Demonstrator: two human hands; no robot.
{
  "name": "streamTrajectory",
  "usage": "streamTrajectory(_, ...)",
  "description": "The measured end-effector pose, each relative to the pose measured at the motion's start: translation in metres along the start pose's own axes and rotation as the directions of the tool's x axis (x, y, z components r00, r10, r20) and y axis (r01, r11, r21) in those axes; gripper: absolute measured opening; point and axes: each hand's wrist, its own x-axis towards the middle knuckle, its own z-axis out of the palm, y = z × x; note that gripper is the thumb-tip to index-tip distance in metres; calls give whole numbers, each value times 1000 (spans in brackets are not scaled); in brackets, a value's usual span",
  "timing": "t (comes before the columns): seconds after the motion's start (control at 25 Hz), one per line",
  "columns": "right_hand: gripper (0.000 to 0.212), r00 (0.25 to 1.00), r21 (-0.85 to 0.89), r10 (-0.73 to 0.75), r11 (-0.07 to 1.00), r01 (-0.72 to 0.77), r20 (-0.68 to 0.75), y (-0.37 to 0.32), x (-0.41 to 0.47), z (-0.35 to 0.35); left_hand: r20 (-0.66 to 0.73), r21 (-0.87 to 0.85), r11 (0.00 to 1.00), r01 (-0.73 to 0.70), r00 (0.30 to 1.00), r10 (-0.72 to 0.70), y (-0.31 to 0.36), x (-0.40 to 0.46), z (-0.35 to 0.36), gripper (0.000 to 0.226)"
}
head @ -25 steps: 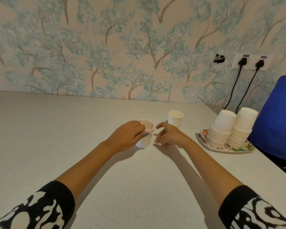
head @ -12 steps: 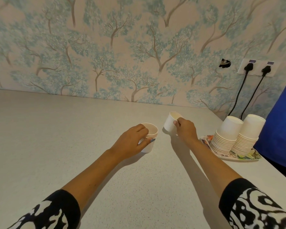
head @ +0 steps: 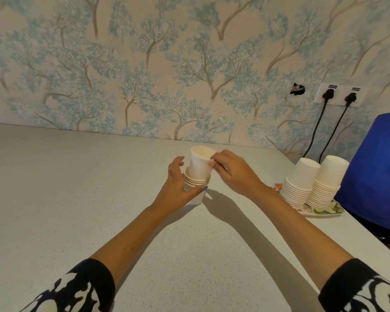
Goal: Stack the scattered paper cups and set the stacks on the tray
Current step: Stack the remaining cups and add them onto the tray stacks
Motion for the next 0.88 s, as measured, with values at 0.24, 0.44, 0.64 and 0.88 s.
streamTrajectory(0.24, 35, 911, 1, 179, 981, -193, 372, -7, -26, 23, 112, -88, 995, -48, 992, 58, -1, -6, 7, 85)
streamTrajectory(0.44, 72, 863, 248, 263, 886, -393, 431, -17, -43, 39, 78, -90, 996, 3, 997, 4, 9, -13, 15, 67)
streamTrajectory(0.64, 88, 884, 480, 381, 743, -466, 270, -27, -53, 27, 27, -272, 948, 163, 986, -162, 35, -13, 8, 58)
streamTrajectory(0.88, 47, 871, 663, 492, 648, -376, 13, -33, -76, -3, 126, -459, 847, 267, 964, -235, 74, -19, -2, 46)
